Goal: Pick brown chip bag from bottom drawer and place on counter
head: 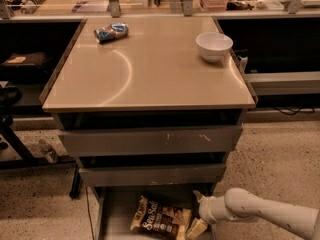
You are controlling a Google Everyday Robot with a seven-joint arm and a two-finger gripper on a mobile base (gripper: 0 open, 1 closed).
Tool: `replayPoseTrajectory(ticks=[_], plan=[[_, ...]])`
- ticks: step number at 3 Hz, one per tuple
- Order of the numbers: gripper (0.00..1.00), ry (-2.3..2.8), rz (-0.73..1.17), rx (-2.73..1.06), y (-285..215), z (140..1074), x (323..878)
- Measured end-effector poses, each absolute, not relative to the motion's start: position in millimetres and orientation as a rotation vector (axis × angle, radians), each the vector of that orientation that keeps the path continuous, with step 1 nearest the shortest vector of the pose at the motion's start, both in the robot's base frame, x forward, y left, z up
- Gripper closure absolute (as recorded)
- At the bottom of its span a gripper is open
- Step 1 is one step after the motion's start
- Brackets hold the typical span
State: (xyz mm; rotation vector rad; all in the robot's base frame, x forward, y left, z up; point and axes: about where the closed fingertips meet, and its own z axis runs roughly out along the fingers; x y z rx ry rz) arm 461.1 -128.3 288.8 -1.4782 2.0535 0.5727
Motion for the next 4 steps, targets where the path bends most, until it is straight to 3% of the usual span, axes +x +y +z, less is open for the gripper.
replayPoseTrajectory(ticks=[1, 4], plan=[[0.0, 2.054, 0.573, -1.478, -128.2, 288.8, 461.1], [0.0, 2.027, 0.761, -1.445, -66.2, 223.6, 461.5]])
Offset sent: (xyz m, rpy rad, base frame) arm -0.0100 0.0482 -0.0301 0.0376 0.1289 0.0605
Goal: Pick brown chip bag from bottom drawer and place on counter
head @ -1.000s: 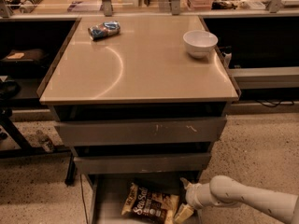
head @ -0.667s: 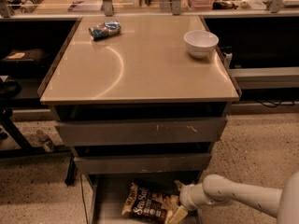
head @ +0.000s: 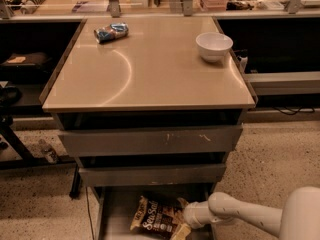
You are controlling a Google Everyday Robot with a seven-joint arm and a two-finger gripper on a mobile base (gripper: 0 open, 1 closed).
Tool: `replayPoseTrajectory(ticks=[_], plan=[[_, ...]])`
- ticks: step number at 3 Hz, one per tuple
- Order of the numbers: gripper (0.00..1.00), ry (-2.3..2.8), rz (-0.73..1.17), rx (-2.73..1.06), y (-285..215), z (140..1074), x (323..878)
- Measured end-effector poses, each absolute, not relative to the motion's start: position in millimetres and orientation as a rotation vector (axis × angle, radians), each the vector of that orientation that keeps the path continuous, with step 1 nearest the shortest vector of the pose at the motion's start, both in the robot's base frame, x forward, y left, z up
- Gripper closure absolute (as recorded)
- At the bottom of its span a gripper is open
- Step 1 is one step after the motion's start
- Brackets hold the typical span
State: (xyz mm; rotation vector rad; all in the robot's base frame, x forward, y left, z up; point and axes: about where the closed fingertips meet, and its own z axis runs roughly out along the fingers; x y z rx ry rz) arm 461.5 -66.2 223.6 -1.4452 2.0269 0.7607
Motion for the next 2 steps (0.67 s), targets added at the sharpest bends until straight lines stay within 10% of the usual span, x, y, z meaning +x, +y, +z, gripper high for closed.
replayPoseTrajectory(ticks=[2], plan=[[0.0, 1.922, 0.765, -1.447, -29.9, 175.1, 467.7]])
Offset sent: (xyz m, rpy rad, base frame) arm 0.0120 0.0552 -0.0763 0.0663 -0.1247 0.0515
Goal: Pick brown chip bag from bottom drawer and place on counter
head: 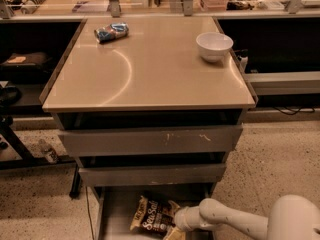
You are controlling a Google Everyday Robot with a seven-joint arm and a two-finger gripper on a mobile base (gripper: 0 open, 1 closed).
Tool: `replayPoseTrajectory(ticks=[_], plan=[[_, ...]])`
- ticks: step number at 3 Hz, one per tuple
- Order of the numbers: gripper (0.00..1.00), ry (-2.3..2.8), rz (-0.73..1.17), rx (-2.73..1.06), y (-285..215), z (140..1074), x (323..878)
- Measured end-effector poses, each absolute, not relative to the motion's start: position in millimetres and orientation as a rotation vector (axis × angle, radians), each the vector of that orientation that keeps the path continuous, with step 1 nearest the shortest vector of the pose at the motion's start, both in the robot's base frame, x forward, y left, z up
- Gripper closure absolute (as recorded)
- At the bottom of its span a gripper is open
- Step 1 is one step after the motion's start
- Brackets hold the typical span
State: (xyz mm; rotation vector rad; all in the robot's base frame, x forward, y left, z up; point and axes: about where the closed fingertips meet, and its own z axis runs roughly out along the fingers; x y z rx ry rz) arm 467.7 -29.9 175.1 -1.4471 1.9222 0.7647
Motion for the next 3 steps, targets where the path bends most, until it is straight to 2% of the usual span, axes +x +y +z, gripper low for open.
replayPoseTrajectory(ticks=[1, 3], plan=[[0.0, 1.873, 0.692, -1.517, -16.6, 153.6, 469.8], [0.42, 1.873, 0.684, -1.516, -16.7, 153.1, 470.9]])
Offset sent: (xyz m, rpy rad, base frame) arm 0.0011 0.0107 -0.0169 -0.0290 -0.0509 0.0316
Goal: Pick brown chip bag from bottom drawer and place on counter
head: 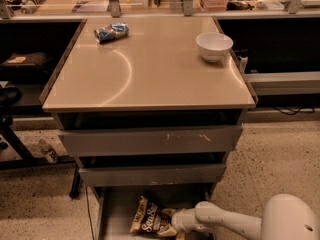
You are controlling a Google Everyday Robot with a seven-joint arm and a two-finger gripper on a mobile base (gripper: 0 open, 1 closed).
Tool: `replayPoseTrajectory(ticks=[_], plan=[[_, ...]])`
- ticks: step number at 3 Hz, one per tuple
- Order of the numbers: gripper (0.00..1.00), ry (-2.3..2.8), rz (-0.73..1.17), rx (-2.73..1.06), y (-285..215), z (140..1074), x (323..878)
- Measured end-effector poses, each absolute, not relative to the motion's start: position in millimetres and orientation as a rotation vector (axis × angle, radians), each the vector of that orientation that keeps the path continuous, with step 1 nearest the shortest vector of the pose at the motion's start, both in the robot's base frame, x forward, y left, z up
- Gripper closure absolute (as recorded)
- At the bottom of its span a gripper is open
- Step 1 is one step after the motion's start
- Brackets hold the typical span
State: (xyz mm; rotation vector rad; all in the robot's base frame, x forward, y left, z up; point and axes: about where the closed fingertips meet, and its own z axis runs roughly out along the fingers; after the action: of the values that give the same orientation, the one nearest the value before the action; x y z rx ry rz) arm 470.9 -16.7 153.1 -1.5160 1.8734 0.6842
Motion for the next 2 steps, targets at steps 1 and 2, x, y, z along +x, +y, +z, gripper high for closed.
replayPoseTrajectory(ticks=[1, 2], plan=[[0.65, 1.873, 0.684, -1.516, -16.6, 153.1, 470.9], [0.89, 1.873, 0.685, -1.516, -16.6, 153.1, 470.9]])
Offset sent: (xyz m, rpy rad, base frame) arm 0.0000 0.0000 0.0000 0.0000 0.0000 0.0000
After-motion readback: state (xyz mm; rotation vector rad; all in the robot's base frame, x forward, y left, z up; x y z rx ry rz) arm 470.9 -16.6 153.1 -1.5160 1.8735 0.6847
